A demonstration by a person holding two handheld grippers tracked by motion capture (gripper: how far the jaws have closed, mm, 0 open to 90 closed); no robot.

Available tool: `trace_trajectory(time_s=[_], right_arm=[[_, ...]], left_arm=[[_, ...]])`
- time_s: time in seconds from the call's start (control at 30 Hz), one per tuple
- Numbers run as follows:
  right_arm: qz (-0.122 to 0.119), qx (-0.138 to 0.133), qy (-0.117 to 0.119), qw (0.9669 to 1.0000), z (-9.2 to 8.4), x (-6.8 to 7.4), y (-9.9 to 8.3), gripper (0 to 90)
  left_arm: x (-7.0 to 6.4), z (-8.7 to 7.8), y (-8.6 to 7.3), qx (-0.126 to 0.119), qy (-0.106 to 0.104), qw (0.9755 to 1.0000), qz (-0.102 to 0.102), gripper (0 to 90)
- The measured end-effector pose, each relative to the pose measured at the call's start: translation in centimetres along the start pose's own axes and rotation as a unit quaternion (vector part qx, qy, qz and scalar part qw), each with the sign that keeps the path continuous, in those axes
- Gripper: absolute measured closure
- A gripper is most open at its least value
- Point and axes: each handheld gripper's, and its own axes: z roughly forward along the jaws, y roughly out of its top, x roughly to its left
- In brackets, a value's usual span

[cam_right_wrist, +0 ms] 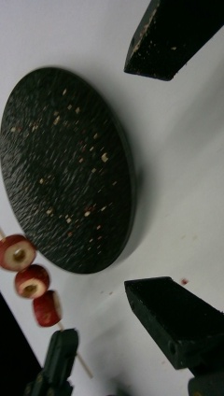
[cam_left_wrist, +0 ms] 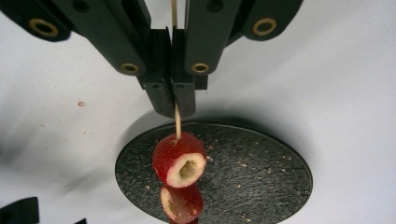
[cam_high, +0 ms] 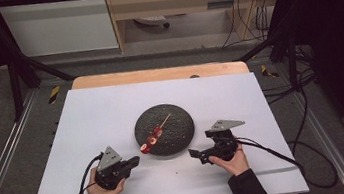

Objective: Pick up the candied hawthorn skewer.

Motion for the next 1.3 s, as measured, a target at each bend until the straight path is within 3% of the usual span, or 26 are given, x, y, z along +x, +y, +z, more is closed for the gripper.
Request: trace_trajectory(time_s=[0.33,0.47,0.63,1.07,1.3], right_arm=[[0.017,-0.018,0.022,0.9994,3.2,2.3,2.7,4.6],[0.049,-0.046,0.039,0.997,4.3,2.5,3.6,12.3],[0.077,-0.059,0.044,0.9943,4.7,2.1,3.9,23.6],[0.102,-0.054,0.076,0.9904,5.4,2.2,3.6,54.5],[0.112,-0.059,0.09,0.9879,4.9,2.1,4.0,61.0]], left_arm=[[-0.8,0.1,-0.1,-0.005,-0.005,0.9999,0.009,88.4],[-1.1,0.3,-0.1,-0.004,-0.009,0.9999,0.013,88.4],[-1.8,0.5,-0.1,-0.006,-0.014,0.9997,0.019,88.4],[-2.9,1.0,-0.1,-0.013,-0.021,0.9993,0.029,88.3],[-2.9,0.6,0.0,-0.024,-0.019,0.9991,0.029,88.4]])
